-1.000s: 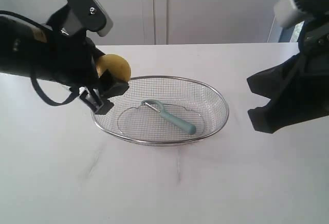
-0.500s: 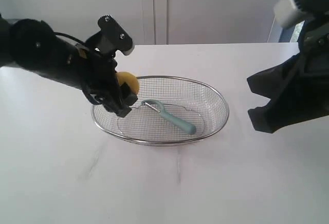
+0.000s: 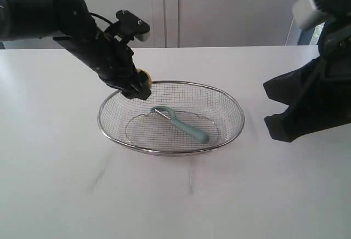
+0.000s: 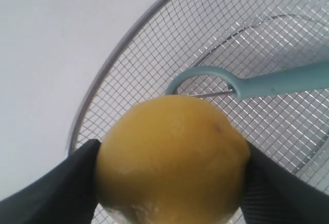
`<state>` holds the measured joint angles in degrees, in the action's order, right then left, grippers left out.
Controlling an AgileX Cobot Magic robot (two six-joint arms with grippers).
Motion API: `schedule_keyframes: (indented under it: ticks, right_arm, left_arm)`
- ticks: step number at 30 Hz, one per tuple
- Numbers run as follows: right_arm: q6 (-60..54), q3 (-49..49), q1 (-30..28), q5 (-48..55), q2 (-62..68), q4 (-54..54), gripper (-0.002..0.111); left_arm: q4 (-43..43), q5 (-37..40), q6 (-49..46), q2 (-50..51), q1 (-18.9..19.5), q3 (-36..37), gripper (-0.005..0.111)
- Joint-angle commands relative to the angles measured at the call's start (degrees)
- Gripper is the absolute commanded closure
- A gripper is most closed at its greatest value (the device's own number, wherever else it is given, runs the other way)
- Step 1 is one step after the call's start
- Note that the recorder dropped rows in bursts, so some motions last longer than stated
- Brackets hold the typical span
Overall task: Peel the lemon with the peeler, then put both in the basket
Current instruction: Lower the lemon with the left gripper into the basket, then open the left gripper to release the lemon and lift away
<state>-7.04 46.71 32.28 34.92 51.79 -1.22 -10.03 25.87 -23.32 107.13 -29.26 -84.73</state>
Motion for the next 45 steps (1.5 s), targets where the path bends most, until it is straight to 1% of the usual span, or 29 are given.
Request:
schedule_keyframes:
  ticks: [1, 7, 17, 19, 26, 32, 34, 37, 41, 45]
  right_arm:
    - [-0.4, 0.1, -0.4, -0.7, -0.3, 0.1, 0.108]
    - [-0.4, 0.1, -0.4, -0.7, -0.3, 0.1, 0.108]
    - [-0.4, 0.1, -0.4, -0.5, -0.3, 0.1, 0.108]
    - [-0.4, 0.1, -0.4, -0.5, -0.3, 0.1, 0.108]
    - [-0.4, 0.1, -0.4, -0.6, -0.3, 0.1, 0.108]
    - [-0.4, 0.1, -0.4, -0.6, -0.3, 0.1, 0.108]
    - [-0.4, 0.1, -0.4, -0.5, -0.3, 0.1, 0.108]
    - [-0.4, 0.1, -0.4, -0.5, -0.3, 0.1, 0.108]
    - [-0.4, 0.1, -0.4, -0.5, -0.3, 0.1, 0.108]
    - [-0.4, 0.1, -0.4, -0.7, -0.3, 0.1, 0.108]
  left_arm:
    - [-3.4, 0.3, 2.6, 4.7, 0.0, -1.6, 0.107]
    - [-5.0, -0.8, 2.6, 8.3, 0.0, -1.7, 0.107]
    - [-4.8, -0.3, 2.6, 9.9, 0.0, -1.7, 0.106]
    - [-4.8, 0.0, 2.6, 10.2, 0.0, -1.7, 0.1]
    - [-4.2, 0.5, 2.5, 10.3, 0.0, -1.7, 0.068]
    - [-3.5, 0.6, 2.3, 10.3, 0.0, -1.7, 0.034]
    - [-3.5, 0.8, 2.3, 10.1, 0.0, -1.7, 0.026]
    - [-3.5, 2.6, 2.3, 9.8, 0.0, -2.8, 0.022]
    - [-3.5, 4.7, 2.3, 8.4, 0.0, -4.0, 0.022]
    - [-2.6, 5.2, 2.3, 6.7, 0.0, -4.0, 0.022]
